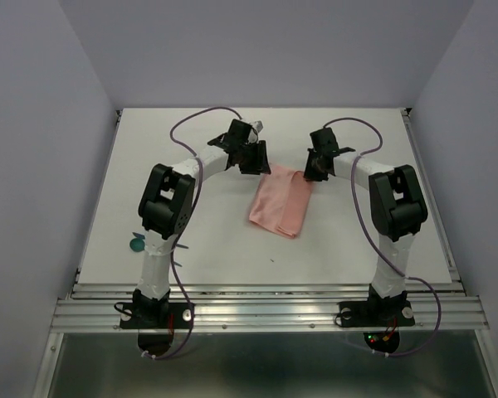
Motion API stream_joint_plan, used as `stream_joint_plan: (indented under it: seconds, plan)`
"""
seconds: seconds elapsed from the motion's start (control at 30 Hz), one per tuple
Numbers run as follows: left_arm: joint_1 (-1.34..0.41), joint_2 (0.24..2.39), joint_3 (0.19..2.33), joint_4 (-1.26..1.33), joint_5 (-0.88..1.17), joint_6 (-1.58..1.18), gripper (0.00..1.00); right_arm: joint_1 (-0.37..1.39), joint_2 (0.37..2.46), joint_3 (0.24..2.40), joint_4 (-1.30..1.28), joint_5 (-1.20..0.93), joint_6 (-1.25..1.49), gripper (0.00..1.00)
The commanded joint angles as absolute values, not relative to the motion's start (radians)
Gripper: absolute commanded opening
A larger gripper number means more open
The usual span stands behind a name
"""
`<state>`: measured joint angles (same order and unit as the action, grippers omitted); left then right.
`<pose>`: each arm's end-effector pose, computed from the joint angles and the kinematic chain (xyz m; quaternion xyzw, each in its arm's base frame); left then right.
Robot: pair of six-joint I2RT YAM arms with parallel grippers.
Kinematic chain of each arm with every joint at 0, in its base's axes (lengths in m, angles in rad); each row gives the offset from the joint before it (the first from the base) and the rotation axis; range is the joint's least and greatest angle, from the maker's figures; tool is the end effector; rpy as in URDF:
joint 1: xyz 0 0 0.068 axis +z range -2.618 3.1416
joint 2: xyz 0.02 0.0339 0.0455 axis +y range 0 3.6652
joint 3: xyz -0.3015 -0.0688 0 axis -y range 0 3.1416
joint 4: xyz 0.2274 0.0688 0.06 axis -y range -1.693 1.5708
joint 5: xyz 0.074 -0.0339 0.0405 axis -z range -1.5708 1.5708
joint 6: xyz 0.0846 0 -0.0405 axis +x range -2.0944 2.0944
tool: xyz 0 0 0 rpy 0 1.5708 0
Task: Fold the napkin into a case and place the utensils inside
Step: Pick up the 2/3-rectangle-folded napkin from the center of the board.
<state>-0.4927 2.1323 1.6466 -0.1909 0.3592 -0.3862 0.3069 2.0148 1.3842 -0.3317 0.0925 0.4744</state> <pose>0.4521 -0.2765 0.2197 0.1243 0.8818 -0.3268 0.3164 0.4399 0.1312 0.1703 0.0935 0.9486 0.0732 0.2935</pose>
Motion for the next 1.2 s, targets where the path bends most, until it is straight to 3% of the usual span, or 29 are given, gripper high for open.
stream_joint_plan:
  seconds: [0.0, 0.4, 0.6, 0.77, 0.93, 1.17]
  plan:
    - [-0.506, 2.144, 1.704, -0.238, 0.311, -0.39, 0.52, 0.305, 2.011, 1.348, -0.356, 0.072, 0.463, 0.08]
    - [-0.558, 2.279, 1.81, -0.33, 0.204, -0.354, 0.42, 0.305, 2.005, 1.342, -0.351, 0.067, 0.472, 0.08]
    - [-0.561, 2.33, 1.845, -0.374, 0.183, -0.368, 0.31, 0.305, 2.0, 1.336, -0.347, 0.064, 0.477, 0.08]
    - [-0.563, 2.277, 1.813, -0.362, 0.141, -0.37, 0.41, 0.305, 2.0, 1.33, -0.347, 0.066, 0.476, 0.08]
    - [-0.561, 2.165, 1.727, -0.278, 0.065, -0.364, 0.44, 0.305, 1.996, 1.328, -0.347, 0.066, 0.474, 0.08]
    - [-0.563, 2.164, 1.721, -0.258, 0.047, -0.359, 0.44, 0.305, 1.996, 1.33, -0.347, 0.069, 0.476, 0.08]
